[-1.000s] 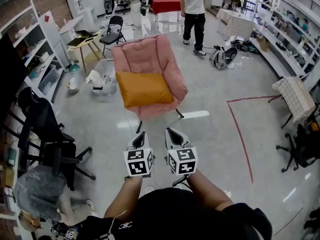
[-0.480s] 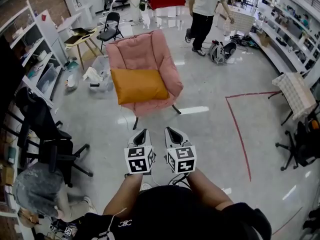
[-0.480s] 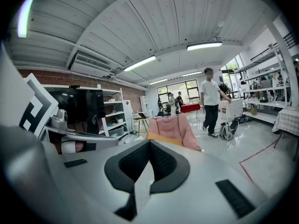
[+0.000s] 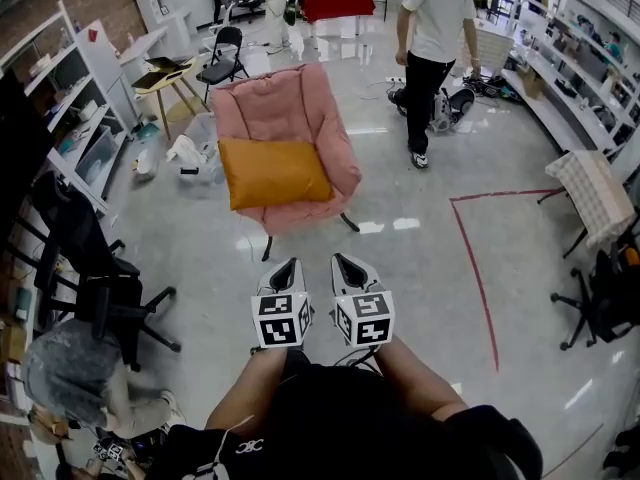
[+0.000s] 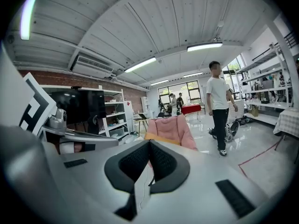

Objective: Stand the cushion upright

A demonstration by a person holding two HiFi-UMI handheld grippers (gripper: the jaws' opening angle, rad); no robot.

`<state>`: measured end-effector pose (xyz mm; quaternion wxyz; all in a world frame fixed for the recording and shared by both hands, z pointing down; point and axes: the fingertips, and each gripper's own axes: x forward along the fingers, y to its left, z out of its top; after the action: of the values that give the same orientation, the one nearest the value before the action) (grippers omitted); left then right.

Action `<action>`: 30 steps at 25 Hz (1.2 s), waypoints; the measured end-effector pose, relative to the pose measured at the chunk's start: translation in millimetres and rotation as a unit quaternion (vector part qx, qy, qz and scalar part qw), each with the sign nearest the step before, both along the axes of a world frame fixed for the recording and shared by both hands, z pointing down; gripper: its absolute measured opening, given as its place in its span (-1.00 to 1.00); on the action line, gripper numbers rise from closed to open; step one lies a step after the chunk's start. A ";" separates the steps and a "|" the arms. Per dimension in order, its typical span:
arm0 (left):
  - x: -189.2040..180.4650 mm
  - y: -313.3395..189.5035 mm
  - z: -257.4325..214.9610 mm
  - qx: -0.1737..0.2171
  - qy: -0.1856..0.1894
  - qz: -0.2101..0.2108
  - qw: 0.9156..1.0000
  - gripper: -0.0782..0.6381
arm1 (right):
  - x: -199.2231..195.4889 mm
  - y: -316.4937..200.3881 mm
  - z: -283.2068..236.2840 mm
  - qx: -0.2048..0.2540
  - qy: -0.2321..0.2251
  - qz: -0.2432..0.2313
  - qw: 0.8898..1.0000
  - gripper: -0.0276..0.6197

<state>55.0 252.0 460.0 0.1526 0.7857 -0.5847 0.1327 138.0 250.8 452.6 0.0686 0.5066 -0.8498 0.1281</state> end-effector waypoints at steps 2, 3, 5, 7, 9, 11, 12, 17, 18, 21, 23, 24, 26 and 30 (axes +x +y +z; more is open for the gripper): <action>0.3 -3.2 -1.4 0.003 0.000 -0.002 1.000 -0.79 | 0.8 -2.4 1.4 0.001 -0.001 -0.003 1.000 -0.92; 0.5 -5.7 -3.1 0.006 0.001 -0.002 1.000 -0.79 | 1.3 -4.6 1.8 0.001 -0.001 -0.003 1.000 -0.92; 2.2 -11.2 -6.2 0.011 0.001 -0.001 1.000 -0.79 | 3.9 -9.8 2.2 0.002 -0.001 -0.002 1.000 -0.92; 3.9 -17.8 -7.3 0.014 0.001 0.000 1.000 -0.79 | 6.3 -15.6 1.6 0.005 -0.001 -0.001 1.000 -0.92; 4.4 -26.5 -7.8 0.017 0.001 0.002 1.000 -0.79 | 6.6 -23.2 0.3 0.010 0.000 -0.001 1.000 -0.92; 6.4 -35.9 -7.2 0.019 0.001 0.006 1.000 -0.79 | 8.2 -31.4 -0.3 0.015 0.004 0.000 1.000 -0.92; 7.3 -41.4 -6.9 0.019 0.002 0.008 1.000 -0.79 | 9.4 -36.4 -0.2 0.016 0.006 0.001 1.000 -0.92; 4.6 -77.3 -5.8 0.023 0.007 0.014 1.000 -0.79 | 7.4 -72.6 1.9 0.017 0.011 0.008 1.000 -0.92; 3.6 -86.2 -3.5 0.022 0.008 0.015 1.000 -0.79 | 6.0 -81.7 3.7 0.016 0.012 0.008 1.000 -0.92; -5.2 -115.3 6.4 0.016 0.019 0.011 1.000 -0.79 | -3.5 -109.9 12.0 0.012 0.016 0.005 1.000 -0.92; -15.0 -137.8 11.8 0.012 0.022 0.008 1.000 -0.79 | -13.9 -130.2 16.9 0.010 0.020 0.001 1.000 -0.92; -20.0 -150.4 13.7 0.011 0.022 0.007 1.000 -0.79 | -19.3 -141.9 18.7 0.009 0.022 0.000 1.000 -0.92; -29.0 -178.7 16.2 0.009 0.025 0.009 1.000 -0.79 | -28.5 -168.8 21.0 0.006 0.025 0.001 1.000 -0.92; -48.9 -245.1 13.2 0.012 0.026 0.017 0.999 -0.79 | -50.3 -232.3 19.2 0.005 0.027 0.007 1.000 -0.92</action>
<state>6.1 6.9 473.2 0.1563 0.8005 -0.5684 0.1081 87.7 18.5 471.7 0.0876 0.5160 -0.8449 0.1105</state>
